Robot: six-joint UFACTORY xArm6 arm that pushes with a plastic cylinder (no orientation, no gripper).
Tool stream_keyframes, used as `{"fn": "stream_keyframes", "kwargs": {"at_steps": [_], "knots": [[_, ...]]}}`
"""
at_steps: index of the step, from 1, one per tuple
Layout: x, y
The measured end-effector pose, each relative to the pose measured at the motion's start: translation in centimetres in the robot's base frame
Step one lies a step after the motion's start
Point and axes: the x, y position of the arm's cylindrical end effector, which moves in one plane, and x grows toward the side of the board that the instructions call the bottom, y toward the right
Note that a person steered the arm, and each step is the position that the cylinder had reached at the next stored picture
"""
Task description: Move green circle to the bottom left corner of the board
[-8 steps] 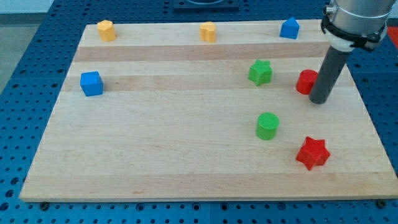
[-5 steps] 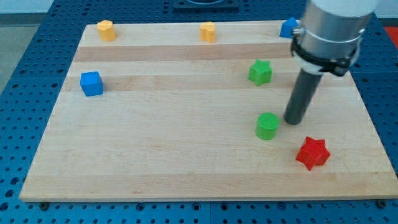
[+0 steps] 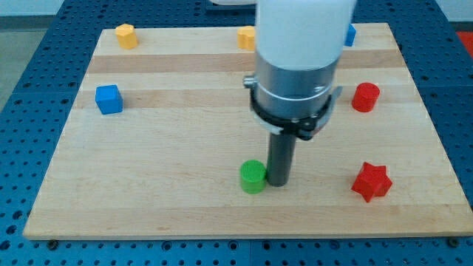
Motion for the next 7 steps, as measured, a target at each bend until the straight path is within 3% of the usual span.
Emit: {"fn": "stream_keyframes", "kwargs": {"at_steps": [3, 7], "knots": [[0.5, -8.4], [-0.9, -13.0]]}}
